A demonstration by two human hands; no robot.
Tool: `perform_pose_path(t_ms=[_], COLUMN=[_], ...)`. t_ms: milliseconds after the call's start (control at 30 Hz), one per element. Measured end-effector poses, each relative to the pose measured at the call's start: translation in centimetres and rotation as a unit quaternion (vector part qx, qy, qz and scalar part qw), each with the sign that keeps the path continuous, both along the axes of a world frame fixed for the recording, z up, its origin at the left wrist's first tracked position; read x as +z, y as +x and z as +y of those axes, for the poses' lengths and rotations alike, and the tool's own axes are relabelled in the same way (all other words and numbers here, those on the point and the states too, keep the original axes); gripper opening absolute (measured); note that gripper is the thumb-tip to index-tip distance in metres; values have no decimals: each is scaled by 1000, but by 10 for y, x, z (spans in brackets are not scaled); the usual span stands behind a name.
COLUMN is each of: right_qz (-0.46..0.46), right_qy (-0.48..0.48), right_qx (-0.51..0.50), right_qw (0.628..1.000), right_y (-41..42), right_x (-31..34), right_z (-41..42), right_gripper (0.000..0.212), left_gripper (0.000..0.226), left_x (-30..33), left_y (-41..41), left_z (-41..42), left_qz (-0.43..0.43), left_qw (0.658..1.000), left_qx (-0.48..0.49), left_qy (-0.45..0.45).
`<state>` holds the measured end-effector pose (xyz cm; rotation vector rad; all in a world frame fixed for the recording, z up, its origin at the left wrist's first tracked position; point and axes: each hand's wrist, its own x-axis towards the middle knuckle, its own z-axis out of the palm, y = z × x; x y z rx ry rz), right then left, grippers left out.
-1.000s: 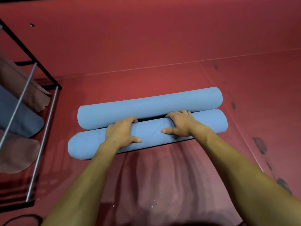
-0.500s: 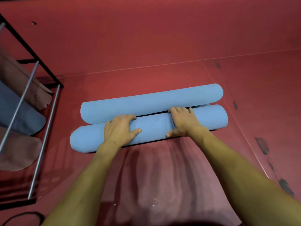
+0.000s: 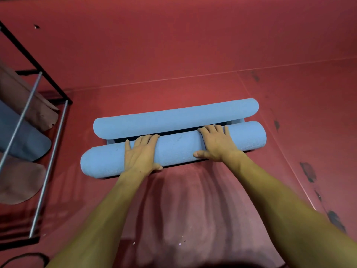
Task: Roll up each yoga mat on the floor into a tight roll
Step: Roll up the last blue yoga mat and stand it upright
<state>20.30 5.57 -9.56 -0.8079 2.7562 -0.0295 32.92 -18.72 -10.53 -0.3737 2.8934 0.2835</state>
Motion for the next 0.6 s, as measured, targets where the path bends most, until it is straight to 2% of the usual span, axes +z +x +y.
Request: perform_pose_path(t_ms=[133, 167, 300, 400, 500, 600], right_qz=[-6, 6, 68, 41, -4, -31], right_qy=[48, 53, 61, 85, 116, 121], right_qx=[5, 5, 17, 37, 54, 49], right_qw=[999, 999, 996, 995, 992, 991], right_y=[6, 9, 10, 1, 0, 0], right_x=[-5, -8, -8, 1, 9, 12], right_z=[2, 2, -2, -2, -3, -6], right_gripper=[138, 141, 122, 112, 106, 104], left_gripper=[110, 108, 99, 89, 91, 90], left_x=[6, 7, 11, 19, 27, 29], left_y=[-6, -7, -12, -15, -14, -10], left_z=[-5, -7, -13, -20, -25, -22], left_qz=[-4, -5, -10, -65, -131, -120], left_qw=[1000, 1000, 1000, 996, 987, 988], left_qx=[-12, -14, -14, -30, -48, -36], left_qy=[3, 5, 11, 45, 80, 86])
